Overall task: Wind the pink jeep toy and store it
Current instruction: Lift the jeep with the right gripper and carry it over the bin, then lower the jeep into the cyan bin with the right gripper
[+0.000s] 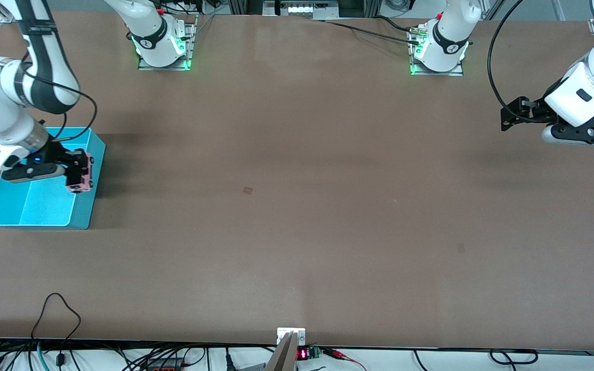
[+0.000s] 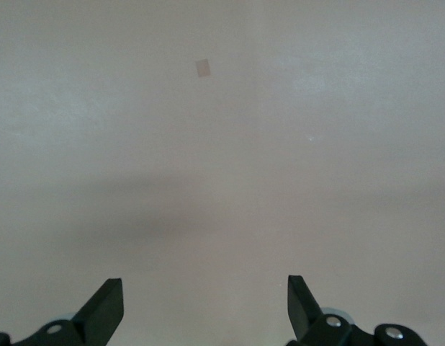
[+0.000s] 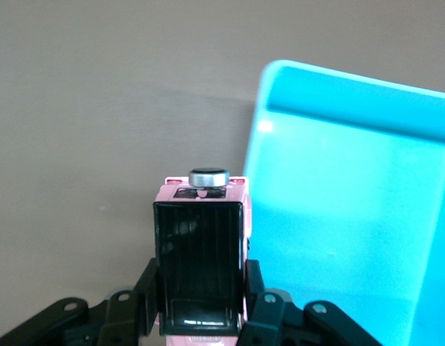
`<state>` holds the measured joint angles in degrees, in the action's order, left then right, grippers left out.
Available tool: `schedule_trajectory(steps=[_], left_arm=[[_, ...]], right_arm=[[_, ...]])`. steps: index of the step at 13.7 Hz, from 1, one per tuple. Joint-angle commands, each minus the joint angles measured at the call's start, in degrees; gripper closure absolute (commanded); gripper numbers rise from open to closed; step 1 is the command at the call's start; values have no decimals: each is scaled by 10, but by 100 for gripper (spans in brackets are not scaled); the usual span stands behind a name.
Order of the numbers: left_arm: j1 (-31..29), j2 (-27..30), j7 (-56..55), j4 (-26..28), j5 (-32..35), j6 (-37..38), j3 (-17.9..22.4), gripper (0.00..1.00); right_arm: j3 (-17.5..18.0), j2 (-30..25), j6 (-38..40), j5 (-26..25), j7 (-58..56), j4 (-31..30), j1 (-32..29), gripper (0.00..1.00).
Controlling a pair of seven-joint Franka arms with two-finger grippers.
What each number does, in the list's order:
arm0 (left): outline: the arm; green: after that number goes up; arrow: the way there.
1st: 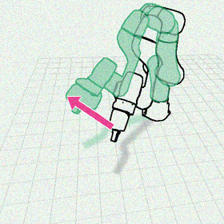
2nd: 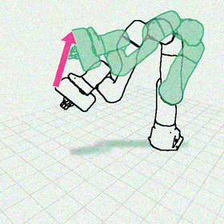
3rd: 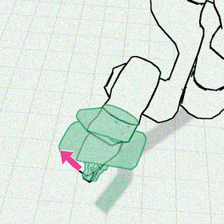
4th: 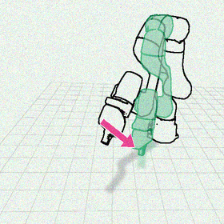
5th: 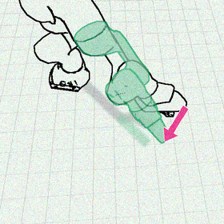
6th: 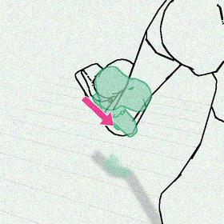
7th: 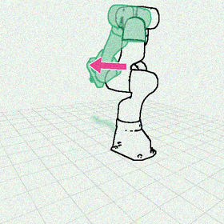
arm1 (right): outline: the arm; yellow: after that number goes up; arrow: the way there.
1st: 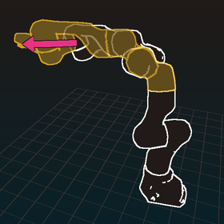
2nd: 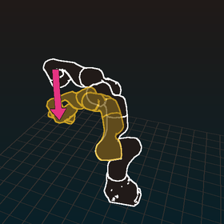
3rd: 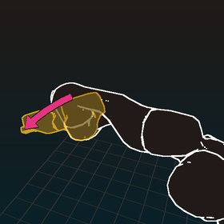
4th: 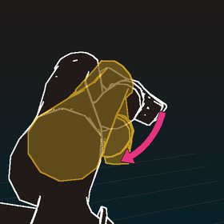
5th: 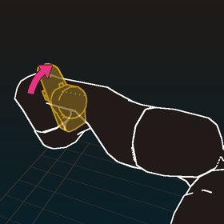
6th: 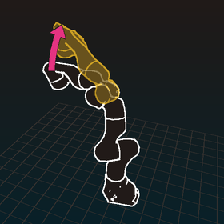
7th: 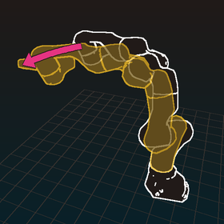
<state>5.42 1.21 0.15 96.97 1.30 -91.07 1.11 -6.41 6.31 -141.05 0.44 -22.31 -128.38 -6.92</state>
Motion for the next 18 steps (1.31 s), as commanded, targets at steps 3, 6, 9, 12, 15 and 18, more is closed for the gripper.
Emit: schedule_trajectory(steps=[3,6,9,12,15,18], left_arm=[[3,7,-8,-6,-2,10,-2,0],[4,7,-9,-8,-2,10,-3,0],[4,7,-9,-8,-2,10,-3,0],[4,6,-9,-9,-2,13,-3,0],[4,6,-9,-9,-2,13,-4,0],[4,6,-9,-9,-2,20,-3,0]], right_arm=[[7,15,13,0,3,20,-77,100],[6,47,10,0,2,20,-104,100],[6,84,-9,-1,0,20,-115,100],[7,113,-39,-1,-19,20,-126,100],[7,121,-42,-1,-26,19,-129,100],[7,129,-42,-1,-26,19,-131,56]])
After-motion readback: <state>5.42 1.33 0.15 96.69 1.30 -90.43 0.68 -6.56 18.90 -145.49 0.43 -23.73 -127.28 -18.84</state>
